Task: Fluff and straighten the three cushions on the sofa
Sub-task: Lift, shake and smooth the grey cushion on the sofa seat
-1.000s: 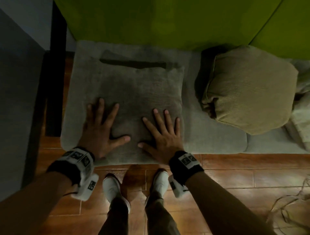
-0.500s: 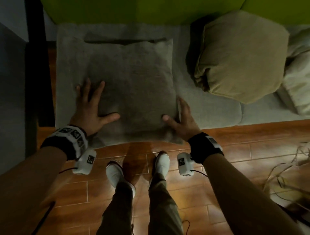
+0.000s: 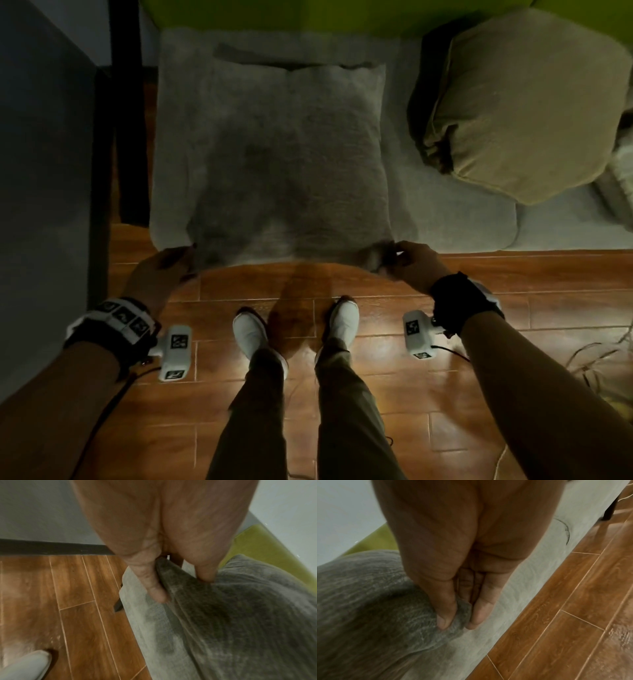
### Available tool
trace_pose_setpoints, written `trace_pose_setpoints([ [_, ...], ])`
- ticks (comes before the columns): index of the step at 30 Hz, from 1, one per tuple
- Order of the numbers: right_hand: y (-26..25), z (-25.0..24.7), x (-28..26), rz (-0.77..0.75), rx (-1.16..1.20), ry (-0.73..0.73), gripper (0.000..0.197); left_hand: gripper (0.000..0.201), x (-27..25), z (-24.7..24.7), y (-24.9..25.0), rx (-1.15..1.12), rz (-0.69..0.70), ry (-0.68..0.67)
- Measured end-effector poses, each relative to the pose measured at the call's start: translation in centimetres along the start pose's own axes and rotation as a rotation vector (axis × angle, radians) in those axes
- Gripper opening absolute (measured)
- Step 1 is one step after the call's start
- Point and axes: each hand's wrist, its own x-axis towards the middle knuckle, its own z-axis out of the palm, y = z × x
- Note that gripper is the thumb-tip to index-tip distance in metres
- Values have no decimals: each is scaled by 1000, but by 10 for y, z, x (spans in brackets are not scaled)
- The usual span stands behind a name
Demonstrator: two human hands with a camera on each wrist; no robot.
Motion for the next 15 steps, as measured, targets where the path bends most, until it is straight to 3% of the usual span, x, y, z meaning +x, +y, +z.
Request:
trace_pose_setpoints([
  [4, 6, -7, -3, -10, 27, 42, 19, 34, -4, -11, 2, 67, 44, 79],
  [8, 1, -5, -14, -52, -133, 78, 14, 37, -4, -24, 1, 30, 10, 152],
  [11, -2, -1, -16, -26, -286, 97, 10, 35, 1, -22, -11, 36, -18, 122],
  [13, -5, 1, -18, -53, -272, 156, 43, 40, 0, -18, -12, 110, 13, 127],
  [15, -23, 0, -23, -242, -217, 335, 63, 53, -1, -14, -2, 206, 147, 212],
])
